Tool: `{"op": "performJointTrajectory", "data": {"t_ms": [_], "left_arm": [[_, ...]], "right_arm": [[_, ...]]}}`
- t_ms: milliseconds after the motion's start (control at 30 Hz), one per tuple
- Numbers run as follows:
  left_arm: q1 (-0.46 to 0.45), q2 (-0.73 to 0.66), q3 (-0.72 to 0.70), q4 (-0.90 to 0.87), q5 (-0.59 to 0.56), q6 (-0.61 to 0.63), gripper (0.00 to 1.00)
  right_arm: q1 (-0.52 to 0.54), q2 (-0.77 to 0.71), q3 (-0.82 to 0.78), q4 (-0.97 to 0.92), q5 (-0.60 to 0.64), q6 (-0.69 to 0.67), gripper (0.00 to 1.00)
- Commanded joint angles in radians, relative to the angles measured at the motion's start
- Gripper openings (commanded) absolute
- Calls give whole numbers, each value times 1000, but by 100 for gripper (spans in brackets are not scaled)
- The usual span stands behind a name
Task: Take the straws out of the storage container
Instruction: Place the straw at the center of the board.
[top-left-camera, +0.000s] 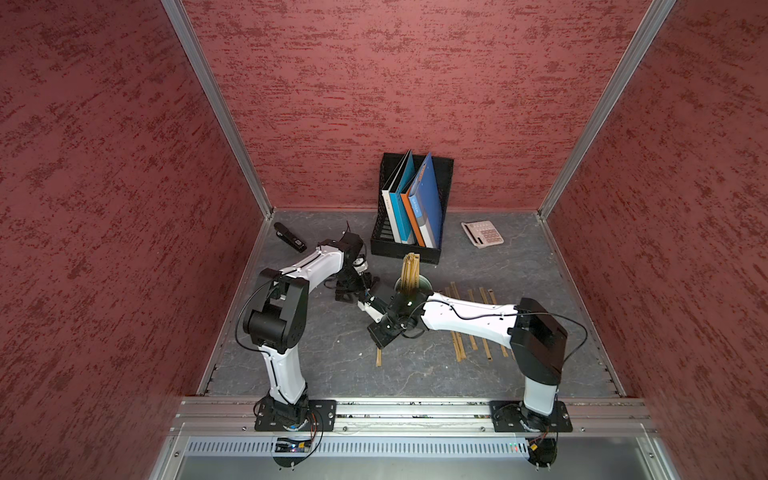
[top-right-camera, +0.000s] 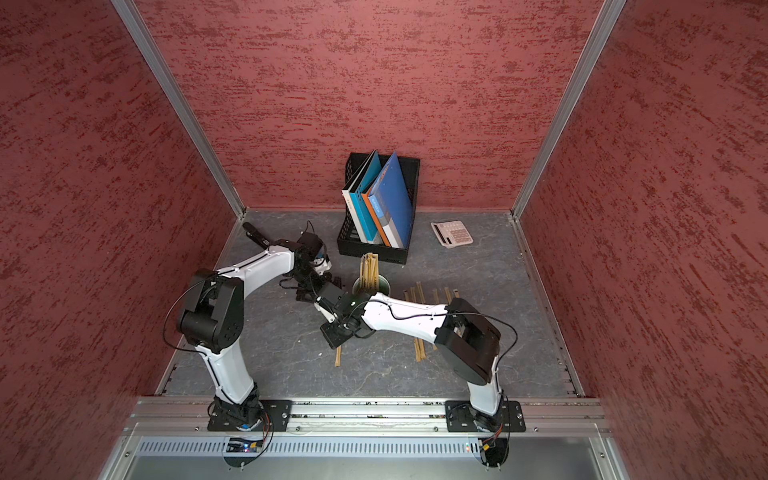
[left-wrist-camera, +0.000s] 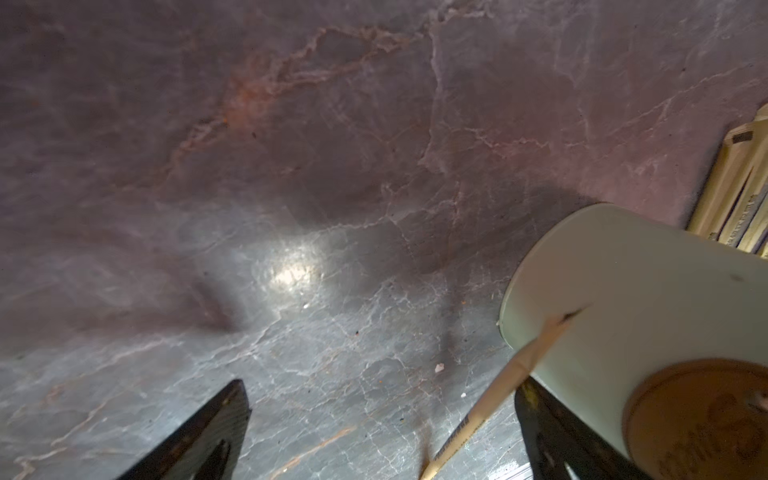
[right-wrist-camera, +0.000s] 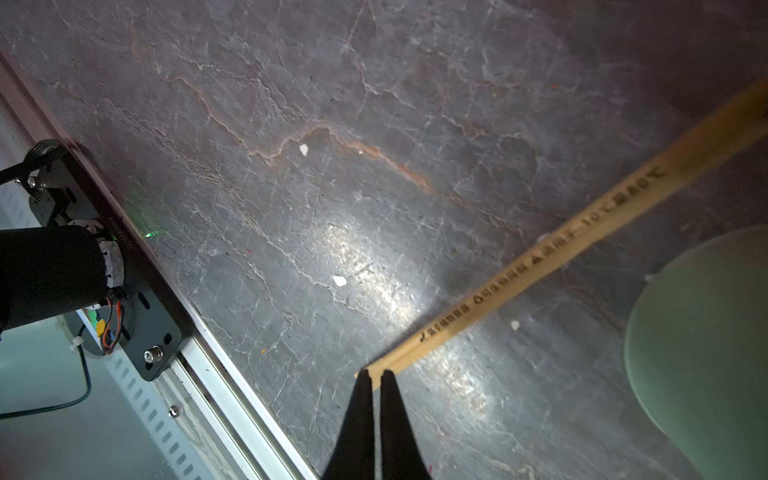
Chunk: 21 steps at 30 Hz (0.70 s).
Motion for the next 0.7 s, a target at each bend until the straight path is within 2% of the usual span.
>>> {"op": "performJointTrajectory", "data": {"t_ms": [0,200,433,667], "left_arm": [[10,-41,-10,-19,-12,17,100],[15,-55,-11,-33,-21,19,100],[17,-72,-5,-58,-44,21,100],[25,-88,-9,-68,-55,20,100]], "right_arm": [[-3,17,53,43,39,-22,0],[-3,56,63,39,90,-25,0],[-2,12,18,79,135,15,0],[-2,16,13,43,196,30,0]]}}
